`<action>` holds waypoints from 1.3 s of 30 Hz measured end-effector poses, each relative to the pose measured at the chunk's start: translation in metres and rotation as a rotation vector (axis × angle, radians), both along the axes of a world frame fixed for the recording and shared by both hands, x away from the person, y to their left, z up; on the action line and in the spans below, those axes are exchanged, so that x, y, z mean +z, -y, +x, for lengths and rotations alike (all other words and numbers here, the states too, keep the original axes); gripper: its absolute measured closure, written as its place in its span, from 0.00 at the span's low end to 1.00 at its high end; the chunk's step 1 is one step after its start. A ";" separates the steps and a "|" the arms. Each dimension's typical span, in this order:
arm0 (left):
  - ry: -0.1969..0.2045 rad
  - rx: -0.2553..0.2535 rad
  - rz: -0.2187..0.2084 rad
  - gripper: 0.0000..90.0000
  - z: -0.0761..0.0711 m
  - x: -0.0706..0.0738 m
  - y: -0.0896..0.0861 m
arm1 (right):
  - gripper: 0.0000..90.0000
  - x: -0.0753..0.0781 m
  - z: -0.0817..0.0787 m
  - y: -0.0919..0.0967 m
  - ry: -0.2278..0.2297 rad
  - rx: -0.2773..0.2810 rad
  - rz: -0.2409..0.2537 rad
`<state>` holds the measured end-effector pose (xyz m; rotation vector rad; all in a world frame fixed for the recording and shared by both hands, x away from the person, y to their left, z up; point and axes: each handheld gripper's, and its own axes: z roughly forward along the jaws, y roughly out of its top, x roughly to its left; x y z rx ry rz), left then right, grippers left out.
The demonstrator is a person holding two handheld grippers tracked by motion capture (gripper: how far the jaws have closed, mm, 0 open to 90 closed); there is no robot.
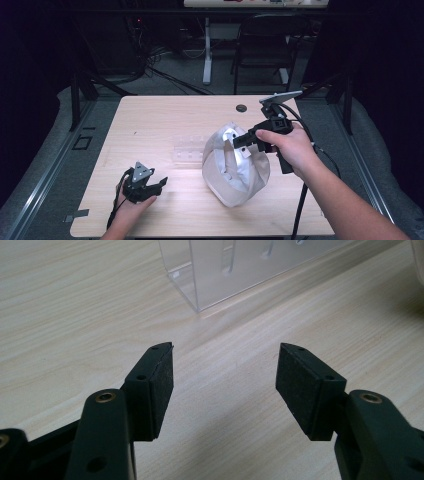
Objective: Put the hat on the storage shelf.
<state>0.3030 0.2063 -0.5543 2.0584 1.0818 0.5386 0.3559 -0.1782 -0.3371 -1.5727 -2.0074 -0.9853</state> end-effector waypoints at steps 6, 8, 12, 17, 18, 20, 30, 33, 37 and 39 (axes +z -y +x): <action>0.006 0.003 -0.004 0.44 0.000 0.000 0.000 | 0.91 0.011 0.002 0.003 0.017 -0.022 0.041; 0.005 0.002 -0.001 0.44 0.000 0.000 0.000 | 0.91 0.014 0.003 0.004 0.021 -0.029 0.046; -0.002 -0.007 0.004 0.44 0.000 0.000 0.001 | 0.91 0.021 0.006 0.005 0.027 -0.043 0.049; -0.002 -0.008 0.003 0.44 0.000 0.000 0.001 | 0.91 0.035 0.012 0.011 0.048 -0.072 0.060; -0.002 -0.009 0.002 0.44 0.000 0.000 0.001 | 0.91 0.037 0.013 0.011 0.054 -0.085 0.064; -0.003 -0.010 0.004 0.44 0.000 0.000 0.001 | 0.91 0.039 0.014 0.012 0.058 -0.095 0.067; -0.003 -0.007 0.007 0.44 0.000 0.000 0.001 | 0.91 0.049 0.032 0.028 0.085 -0.175 0.118; -0.005 -0.009 0.004 0.44 0.000 -0.001 0.002 | 0.91 0.049 0.036 0.029 0.088 -0.188 0.116; 0.000 -0.011 0.010 0.44 0.000 -0.001 0.003 | 0.91 0.051 0.044 0.028 0.087 -0.211 0.107; 0.006 -0.007 0.015 0.44 0.000 -0.001 0.003 | 0.91 0.053 0.047 0.027 0.088 -0.226 0.113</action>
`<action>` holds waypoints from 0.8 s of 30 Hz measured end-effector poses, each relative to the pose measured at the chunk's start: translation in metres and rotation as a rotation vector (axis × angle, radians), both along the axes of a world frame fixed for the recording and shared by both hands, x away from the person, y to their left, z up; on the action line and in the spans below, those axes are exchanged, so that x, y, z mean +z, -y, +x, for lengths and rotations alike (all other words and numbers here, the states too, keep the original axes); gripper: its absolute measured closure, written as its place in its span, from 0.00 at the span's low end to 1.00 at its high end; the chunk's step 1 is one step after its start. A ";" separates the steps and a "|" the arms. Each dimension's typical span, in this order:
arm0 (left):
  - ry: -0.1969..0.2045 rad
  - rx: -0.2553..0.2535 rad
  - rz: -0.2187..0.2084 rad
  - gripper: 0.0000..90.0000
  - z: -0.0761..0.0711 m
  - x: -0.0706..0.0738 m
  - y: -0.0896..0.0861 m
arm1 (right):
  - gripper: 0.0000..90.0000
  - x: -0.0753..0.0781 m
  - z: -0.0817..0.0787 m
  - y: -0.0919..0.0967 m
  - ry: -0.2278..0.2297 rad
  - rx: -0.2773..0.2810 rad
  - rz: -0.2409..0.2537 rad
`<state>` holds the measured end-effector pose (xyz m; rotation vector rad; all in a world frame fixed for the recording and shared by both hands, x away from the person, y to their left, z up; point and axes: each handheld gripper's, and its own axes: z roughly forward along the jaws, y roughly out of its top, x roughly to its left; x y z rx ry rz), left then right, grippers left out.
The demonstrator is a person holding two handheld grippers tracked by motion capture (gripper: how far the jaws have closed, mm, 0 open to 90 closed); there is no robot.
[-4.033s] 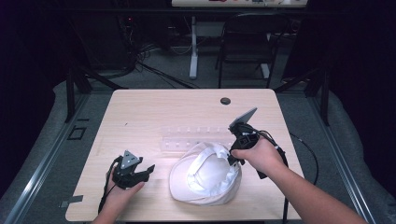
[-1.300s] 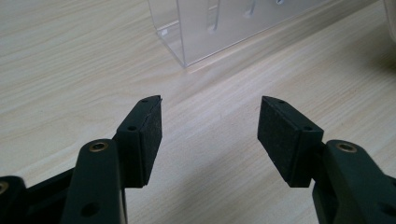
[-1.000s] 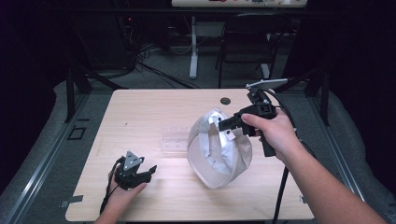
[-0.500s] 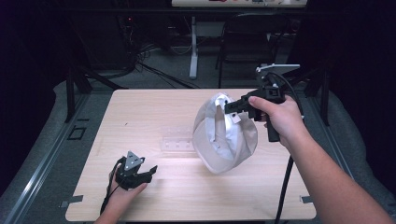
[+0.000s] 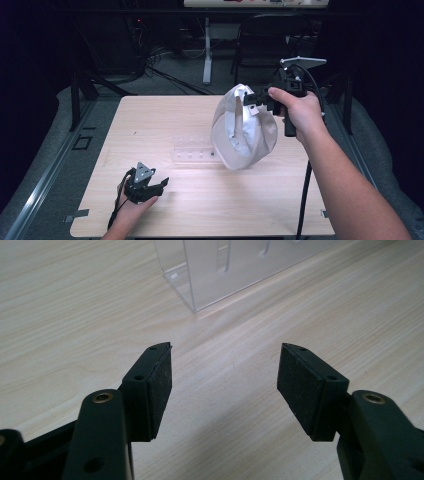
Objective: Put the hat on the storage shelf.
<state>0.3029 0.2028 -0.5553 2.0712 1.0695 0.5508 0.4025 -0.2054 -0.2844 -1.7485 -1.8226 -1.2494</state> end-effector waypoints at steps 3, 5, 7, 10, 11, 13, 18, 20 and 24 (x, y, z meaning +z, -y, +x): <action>0.014 0.008 0.012 0.43 0.000 0.001 0.001 | 0.91 0.002 0.005 -0.002 0.004 -0.015 -0.001; 0.013 0.004 0.008 0.43 0.000 0.001 0.001 | 0.91 0.003 0.009 -0.003 0.006 -0.031 0.007; 0.010 -0.013 -0.003 0.44 -0.001 0.002 0.004 | 0.91 0.004 0.014 -0.004 0.008 -0.047 0.010; 0.014 -0.017 -0.006 0.44 -0.001 0.003 0.006 | 0.91 0.005 0.016 -0.005 0.012 -0.061 0.007; 0.020 -0.018 -0.009 0.44 -0.002 0.004 0.008 | 0.91 0.005 0.018 -0.005 0.013 -0.069 0.014; 0.024 -0.025 -0.018 0.44 -0.002 0.005 0.010 | 0.91 0.005 0.021 -0.006 0.018 -0.078 0.020; 0.044 -0.066 -0.053 0.44 -0.003 0.013 0.023 | 0.91 0.003 0.028 -0.009 0.021 -0.106 0.033; 0.062 -0.096 -0.076 0.45 -0.003 0.020 0.033 | 0.91 0.000 0.032 -0.011 0.019 -0.120 0.032; 0.104 -0.132 -0.083 0.49 -0.002 0.033 0.055 | 0.91 -0.006 0.038 -0.016 0.012 -0.153 0.028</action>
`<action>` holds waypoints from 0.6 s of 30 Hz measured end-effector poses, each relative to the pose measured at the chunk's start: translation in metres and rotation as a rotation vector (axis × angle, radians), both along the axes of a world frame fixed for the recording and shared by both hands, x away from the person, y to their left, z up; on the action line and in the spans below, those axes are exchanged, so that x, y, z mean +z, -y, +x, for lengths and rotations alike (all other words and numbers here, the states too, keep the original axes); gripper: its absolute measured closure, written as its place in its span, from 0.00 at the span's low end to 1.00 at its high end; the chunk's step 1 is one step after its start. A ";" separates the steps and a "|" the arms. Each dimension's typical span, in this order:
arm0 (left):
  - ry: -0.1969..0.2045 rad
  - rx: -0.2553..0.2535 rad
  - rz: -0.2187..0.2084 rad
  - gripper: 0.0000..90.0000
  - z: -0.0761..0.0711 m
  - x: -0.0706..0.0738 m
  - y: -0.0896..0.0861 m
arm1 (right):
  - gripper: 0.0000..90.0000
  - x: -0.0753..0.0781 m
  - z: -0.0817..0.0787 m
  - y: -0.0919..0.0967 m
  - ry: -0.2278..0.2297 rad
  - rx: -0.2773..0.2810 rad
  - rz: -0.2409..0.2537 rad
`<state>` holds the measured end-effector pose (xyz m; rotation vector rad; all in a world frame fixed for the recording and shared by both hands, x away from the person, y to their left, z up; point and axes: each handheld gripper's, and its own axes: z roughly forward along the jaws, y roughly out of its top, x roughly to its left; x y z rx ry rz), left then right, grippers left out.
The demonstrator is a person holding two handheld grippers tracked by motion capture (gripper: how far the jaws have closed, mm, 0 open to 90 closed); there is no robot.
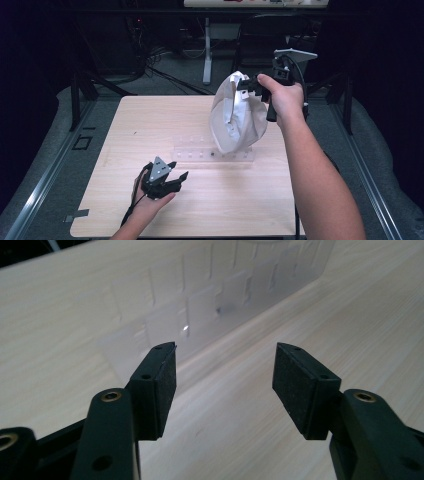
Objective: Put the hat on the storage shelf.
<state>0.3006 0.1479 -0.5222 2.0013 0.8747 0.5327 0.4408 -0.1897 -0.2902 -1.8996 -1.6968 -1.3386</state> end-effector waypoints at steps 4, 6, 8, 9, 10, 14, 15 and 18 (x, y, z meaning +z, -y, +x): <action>0.041 -0.033 -0.013 0.49 0.005 0.012 0.027 | 0.91 -0.003 0.002 -0.005 0.001 -0.008 -0.011; 0.058 -0.048 -0.011 0.49 0.007 0.016 0.039 | 0.91 -0.003 0.002 -0.007 0.003 -0.001 -0.020; 0.075 -0.062 0.007 0.50 0.010 0.020 0.052 | 0.91 -0.004 0.003 -0.010 0.003 -0.013 -0.020; 0.079 -0.065 0.010 0.50 0.012 0.022 0.058 | 0.91 -0.005 0.003 -0.011 0.006 -0.018 -0.019; 0.077 -0.066 0.008 0.50 0.014 0.023 0.062 | 0.91 -0.006 0.004 -0.012 0.004 -0.014 -0.024; 0.089 -0.076 0.018 0.51 0.018 0.028 0.077 | 0.91 -0.011 0.005 -0.014 0.000 -0.020 -0.016; 0.092 -0.078 0.023 0.51 0.019 0.029 0.082 | 0.91 -0.012 0.006 -0.014 -0.001 -0.023 -0.014; 0.099 -0.084 0.025 0.52 0.021 0.032 0.093 | 0.91 -0.016 0.007 -0.015 -0.006 -0.026 -0.004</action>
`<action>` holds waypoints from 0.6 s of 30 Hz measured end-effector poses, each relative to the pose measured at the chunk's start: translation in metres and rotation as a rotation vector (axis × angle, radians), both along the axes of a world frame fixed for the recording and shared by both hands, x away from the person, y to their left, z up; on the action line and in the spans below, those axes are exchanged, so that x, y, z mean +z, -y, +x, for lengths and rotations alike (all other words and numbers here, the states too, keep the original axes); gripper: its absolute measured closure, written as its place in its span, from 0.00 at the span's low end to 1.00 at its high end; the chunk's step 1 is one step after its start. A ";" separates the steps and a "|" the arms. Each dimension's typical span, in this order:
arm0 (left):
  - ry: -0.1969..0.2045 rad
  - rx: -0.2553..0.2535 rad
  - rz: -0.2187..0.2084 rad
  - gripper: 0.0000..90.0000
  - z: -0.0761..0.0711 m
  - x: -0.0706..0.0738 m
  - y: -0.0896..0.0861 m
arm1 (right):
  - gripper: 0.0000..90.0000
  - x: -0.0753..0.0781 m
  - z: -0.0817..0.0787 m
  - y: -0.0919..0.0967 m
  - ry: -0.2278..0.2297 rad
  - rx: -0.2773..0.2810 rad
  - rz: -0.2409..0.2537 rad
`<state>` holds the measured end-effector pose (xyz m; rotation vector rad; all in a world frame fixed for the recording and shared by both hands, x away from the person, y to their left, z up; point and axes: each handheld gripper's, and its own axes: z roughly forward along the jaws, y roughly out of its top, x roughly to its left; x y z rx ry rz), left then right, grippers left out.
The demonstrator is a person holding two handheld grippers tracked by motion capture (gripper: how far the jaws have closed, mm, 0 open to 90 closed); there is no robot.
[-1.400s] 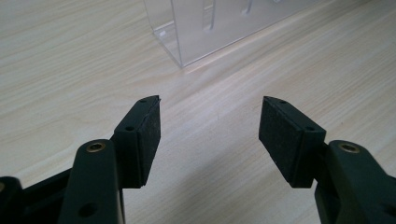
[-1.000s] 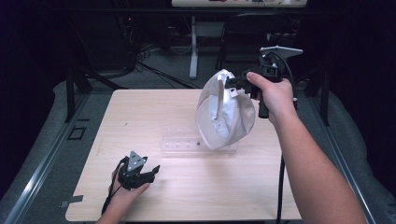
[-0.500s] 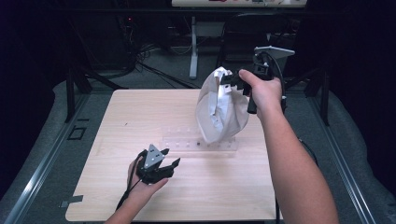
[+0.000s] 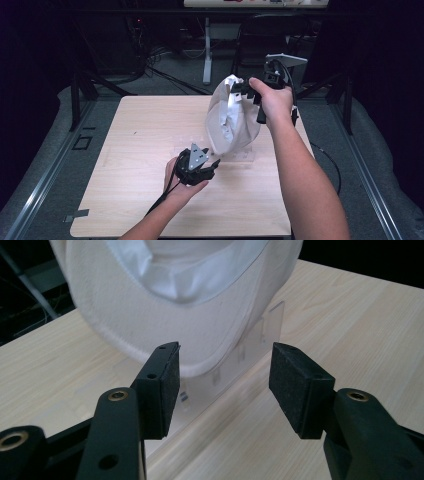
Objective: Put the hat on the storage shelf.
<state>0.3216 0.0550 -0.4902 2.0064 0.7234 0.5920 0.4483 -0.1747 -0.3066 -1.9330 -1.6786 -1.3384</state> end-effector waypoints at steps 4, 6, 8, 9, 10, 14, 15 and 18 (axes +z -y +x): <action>-0.003 -0.007 0.023 0.53 0.003 0.002 0.014 | 0.91 -0.002 0.001 -0.001 0.000 -0.001 0.001; -0.005 -0.007 0.035 0.53 0.006 0.001 0.021 | 0.91 -0.002 0.001 -0.001 0.003 0.000 0.001; -0.009 0.002 0.044 0.53 0.009 -0.001 0.026 | 0.91 -0.001 0.001 -0.001 0.003 -0.006 0.008; -0.016 0.005 0.046 0.54 0.010 -0.002 0.028 | 0.91 -0.001 0.001 -0.001 0.005 -0.007 0.011; -0.020 0.009 0.051 0.54 0.012 -0.004 0.030 | 0.91 -0.001 0.001 -0.001 0.005 -0.007 0.011; -0.031 0.038 0.070 0.56 0.018 -0.010 0.034 | 0.91 -0.001 0.002 -0.001 0.004 -0.007 0.014; -0.032 0.044 0.069 0.56 0.019 -0.010 0.034 | 0.91 -0.001 0.002 -0.001 0.004 -0.007 0.014; -0.037 0.056 0.056 0.60 0.021 -0.011 0.032 | 0.91 -0.001 0.002 -0.001 0.001 -0.008 0.016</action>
